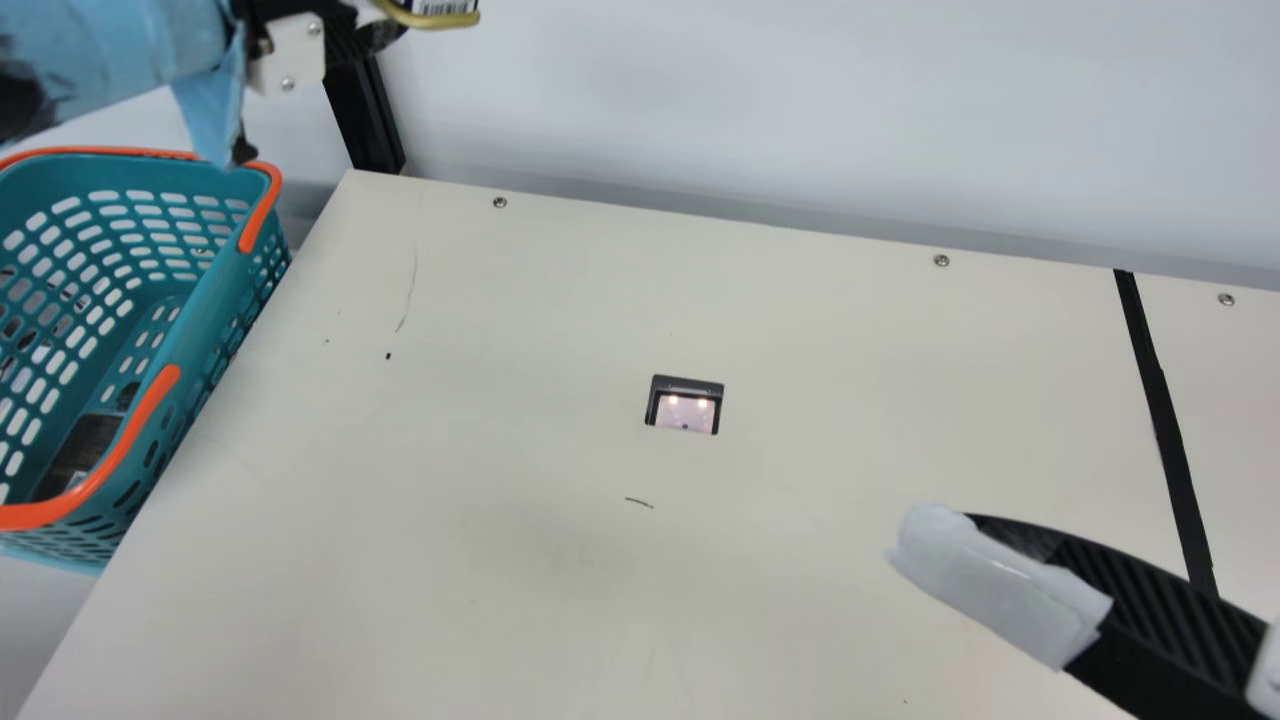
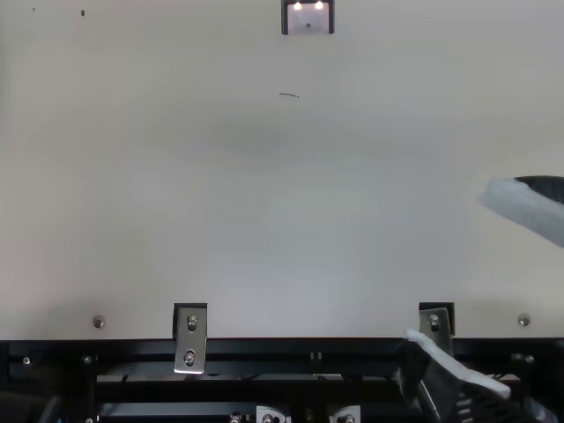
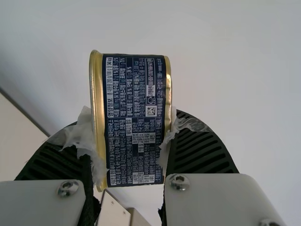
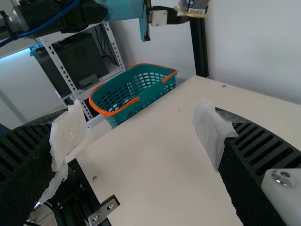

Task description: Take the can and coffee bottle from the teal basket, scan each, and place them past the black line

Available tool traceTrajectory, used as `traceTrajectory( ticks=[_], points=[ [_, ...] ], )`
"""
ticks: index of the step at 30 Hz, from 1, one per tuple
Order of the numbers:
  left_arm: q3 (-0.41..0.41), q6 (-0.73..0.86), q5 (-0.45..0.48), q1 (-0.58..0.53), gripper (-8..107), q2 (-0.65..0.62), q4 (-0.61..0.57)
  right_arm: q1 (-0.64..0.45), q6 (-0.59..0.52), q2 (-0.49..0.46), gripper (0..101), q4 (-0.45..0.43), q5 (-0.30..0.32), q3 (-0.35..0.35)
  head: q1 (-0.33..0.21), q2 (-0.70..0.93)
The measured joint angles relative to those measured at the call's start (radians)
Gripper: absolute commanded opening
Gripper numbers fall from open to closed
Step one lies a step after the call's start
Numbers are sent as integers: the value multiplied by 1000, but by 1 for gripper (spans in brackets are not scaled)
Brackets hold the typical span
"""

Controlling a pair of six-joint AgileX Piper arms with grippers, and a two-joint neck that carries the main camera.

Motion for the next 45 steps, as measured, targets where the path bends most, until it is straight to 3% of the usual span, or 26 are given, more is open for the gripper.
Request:
traceTrajectory(
  ticks=[8,16,31,38,45],
  points=[
    [-73,226,-141,-104,10,46,23,0,0,0,101,0,0,0,0,0],
    [-13,463,-216,-213,10,-35,10,0,0,0,101,0,0,0,0,0],
    [3,444,-246,-229,10,-43,47,0,0,0,101,0,0,0,0,0],
    [50,372,-452,-303,10,-61,127,0,0,0,101,0,0,0,0,0],
    [202,227,-717,-390,10,-74,297,0,0,0,101,0,0,0,0,0]
  ],
)
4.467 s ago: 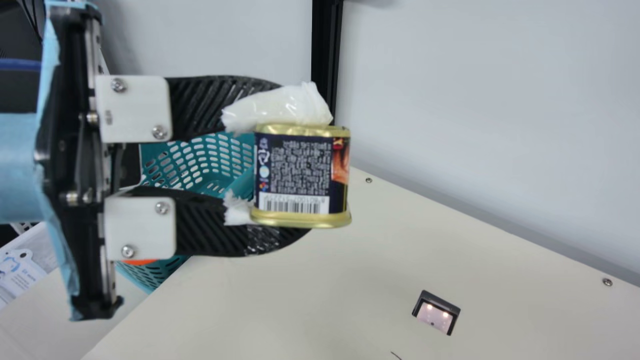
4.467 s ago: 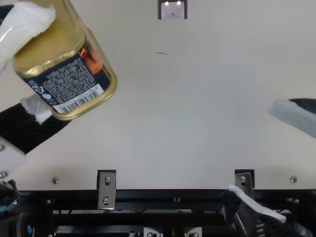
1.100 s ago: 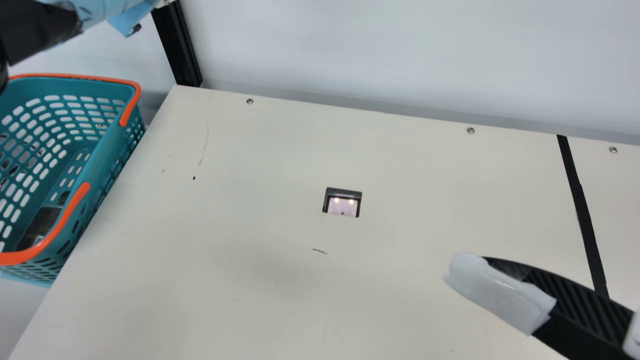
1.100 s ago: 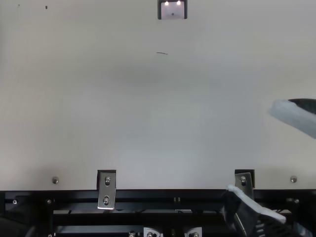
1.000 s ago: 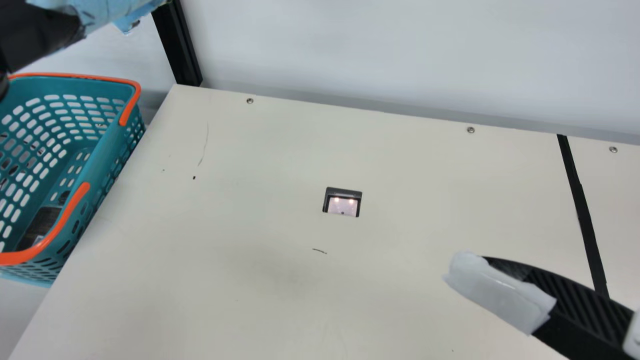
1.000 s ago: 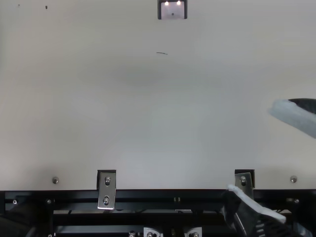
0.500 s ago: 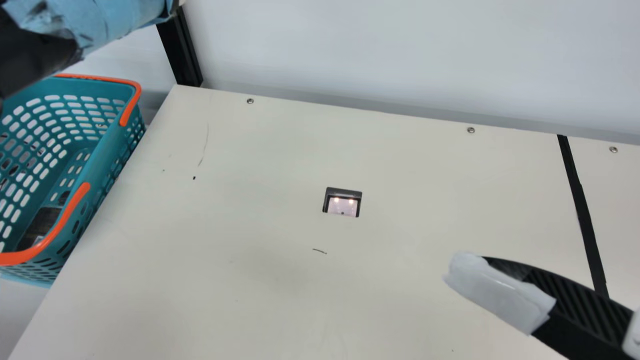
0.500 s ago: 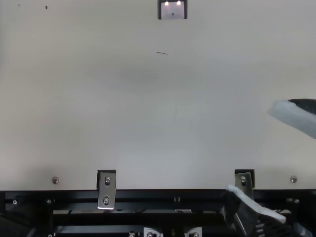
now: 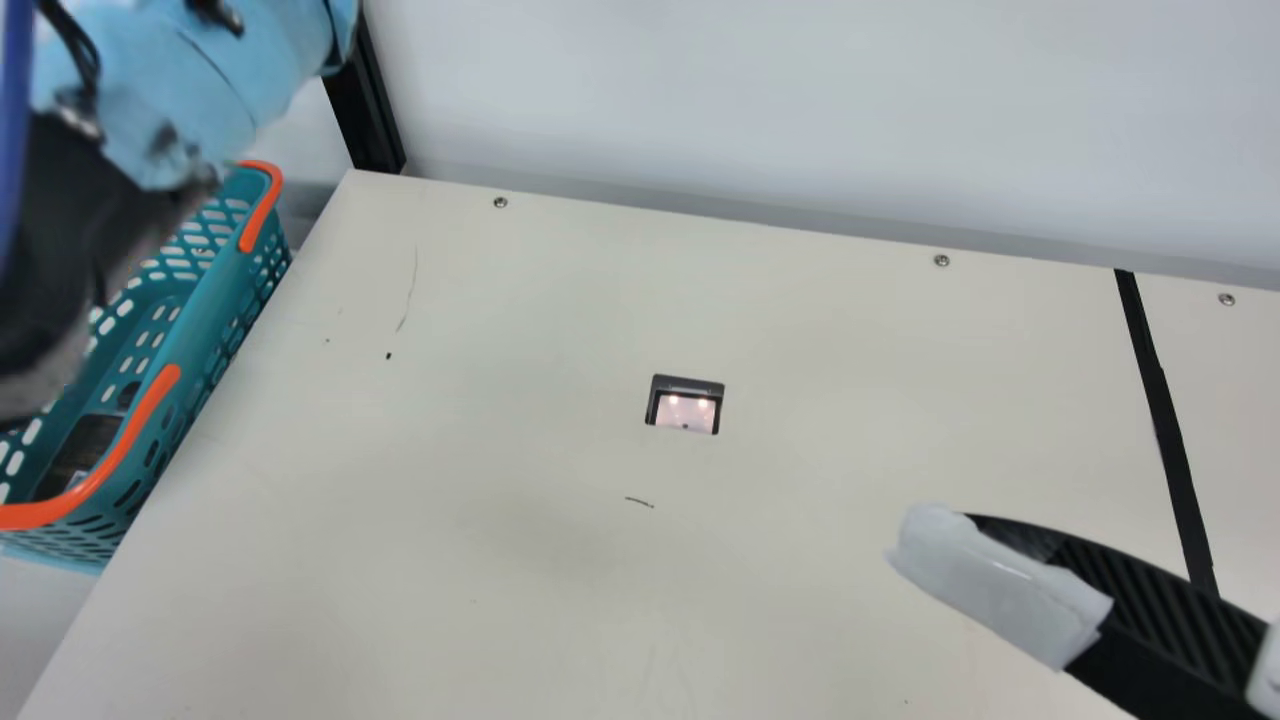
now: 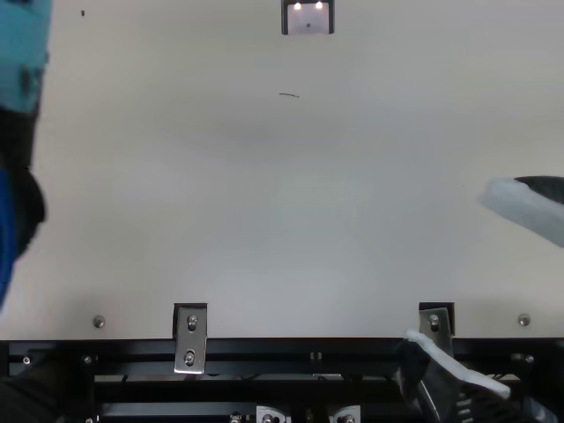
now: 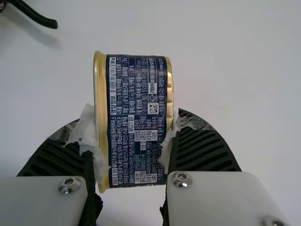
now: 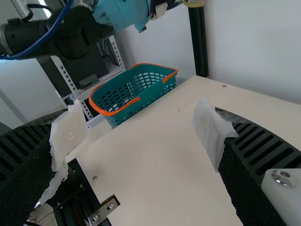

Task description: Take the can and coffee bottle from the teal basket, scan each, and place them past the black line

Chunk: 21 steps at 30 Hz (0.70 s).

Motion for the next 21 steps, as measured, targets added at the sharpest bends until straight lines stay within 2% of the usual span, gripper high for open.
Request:
traceTrajectory(
  ticks=[7,14,21],
  points=[
    [195,-59,-139,-38,10,-4,193,0,0,0,101,0,0,0,0,0],
    [369,-79,-177,-54,10,28,413,0,0,0,101,0,0,0,0,0],
    [434,-133,-224,-47,10,78,625,0,0,0,101,0,0,0,0,0]
  ],
)
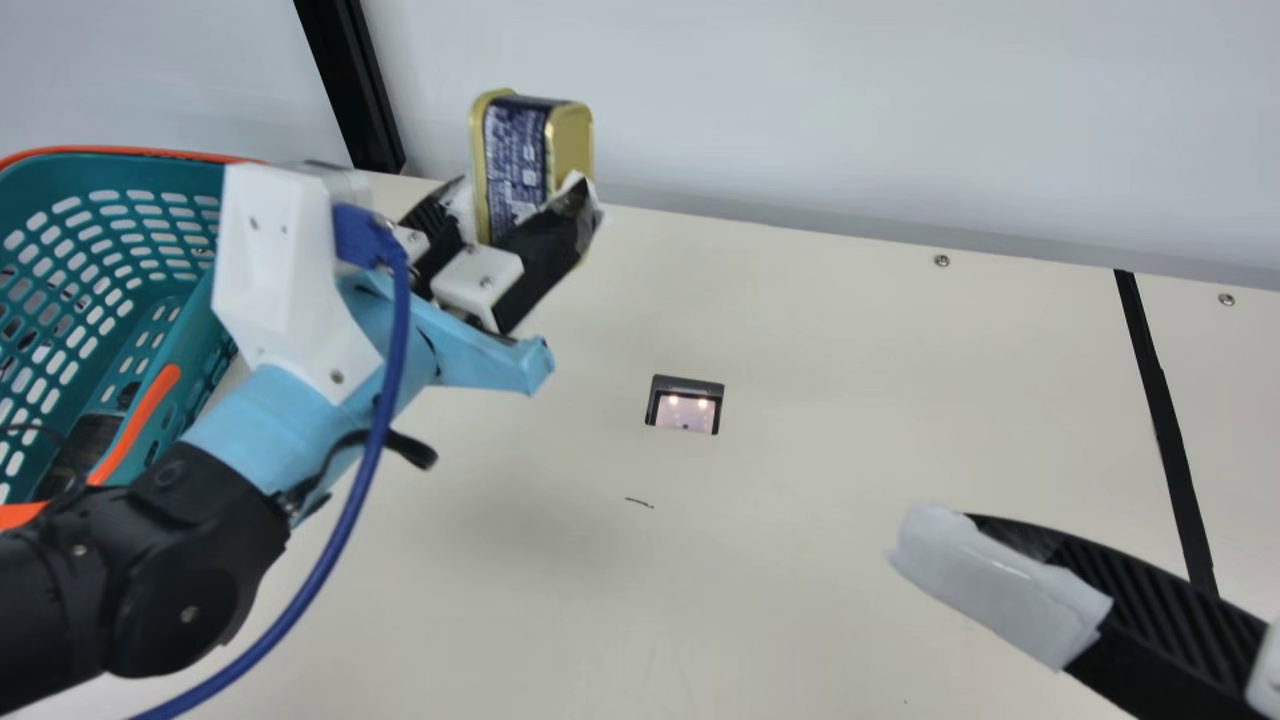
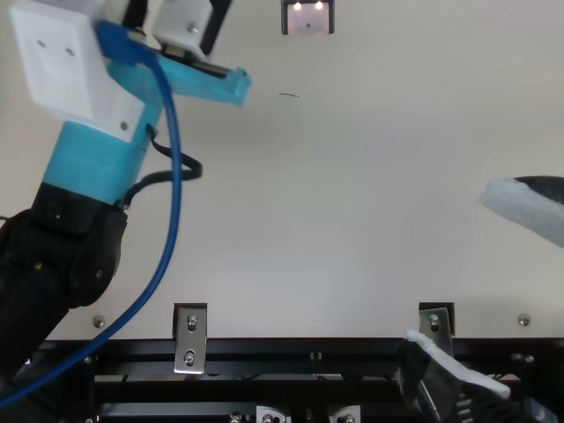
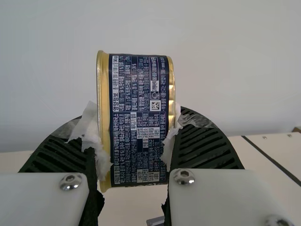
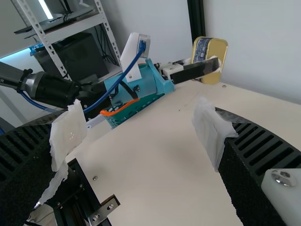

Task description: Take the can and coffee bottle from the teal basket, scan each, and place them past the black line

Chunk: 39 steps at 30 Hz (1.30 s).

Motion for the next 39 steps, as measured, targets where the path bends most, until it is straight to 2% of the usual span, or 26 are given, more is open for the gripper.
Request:
traceTrajectory(
  ticks=[7,11,23,39],
  points=[
    [0,-60,-36,0,10,57,166,0,0,0,101,0,0,0,0,0],
    [-15,-66,-47,-14,10,99,219,0,0,0,101,0,0,0,0,0],
    [-111,-1,-70,-80,10,258,179,0,0,0,101,0,0,0,0,0],
    [-266,63,-86,-77,10,467,159,0,0,0,101,0,0,0,0,0]
  ],
)
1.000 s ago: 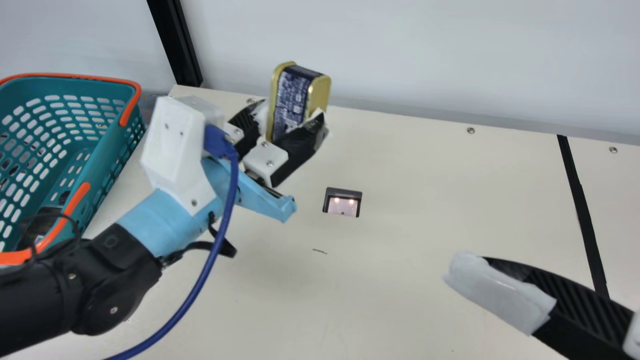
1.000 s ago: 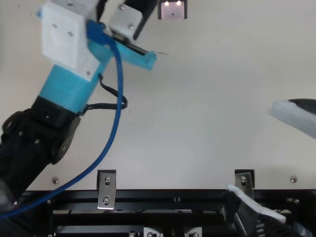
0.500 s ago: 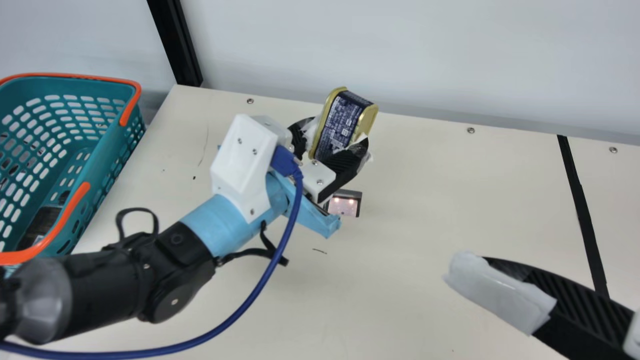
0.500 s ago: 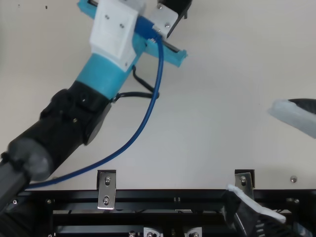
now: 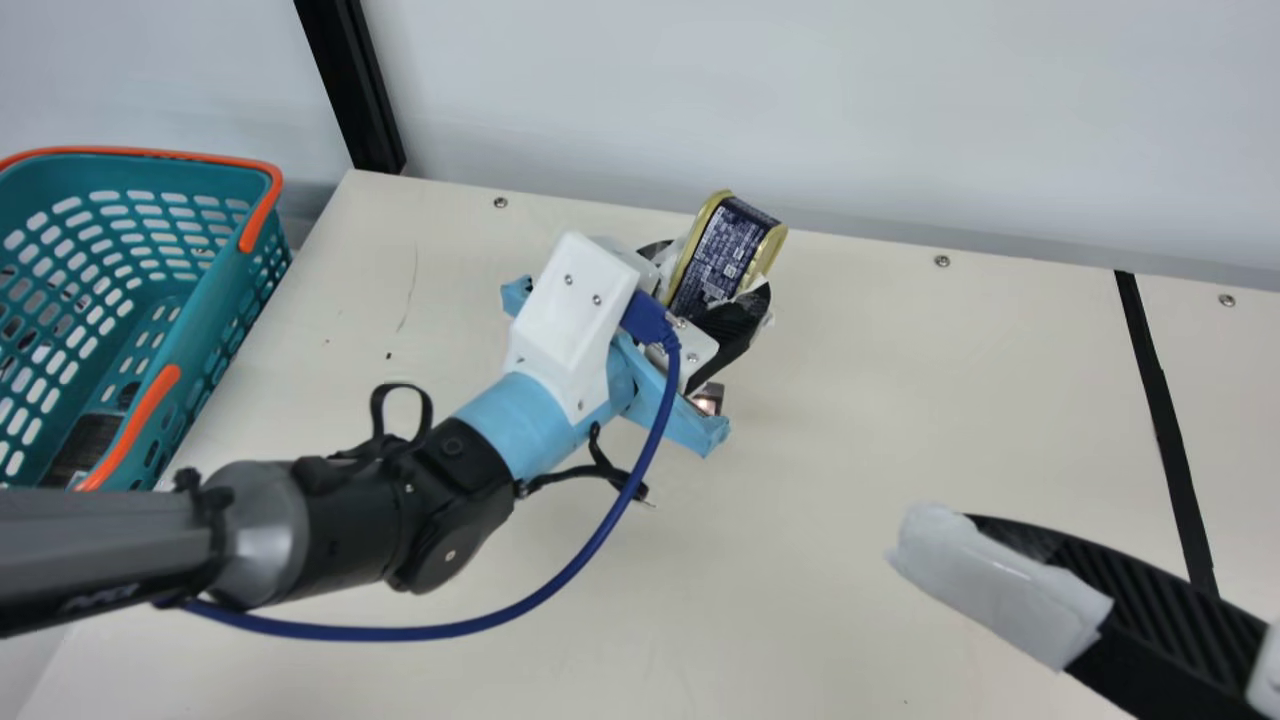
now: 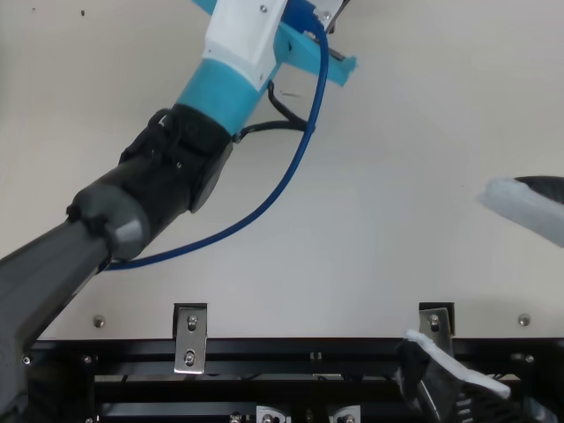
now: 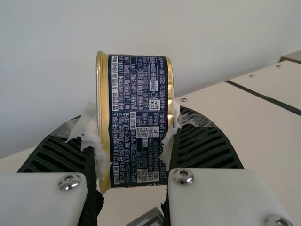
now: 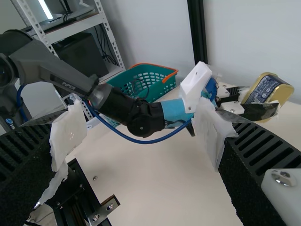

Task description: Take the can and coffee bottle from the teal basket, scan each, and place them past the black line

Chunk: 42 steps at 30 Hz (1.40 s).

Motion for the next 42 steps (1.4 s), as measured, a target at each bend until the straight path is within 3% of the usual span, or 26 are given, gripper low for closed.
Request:
traceTrajectory(
  ticks=[21,33,42],
  points=[
    [-95,-10,-48,20,10,146,-23,0,0,0,101,0,0,0,0,0],
    [-66,-32,-42,26,10,160,-17,0,0,0,101,0,0,0,0,0],
    [34,-68,-54,26,10,80,7,0,0,0,101,0,0,0,0,0]
  ],
)
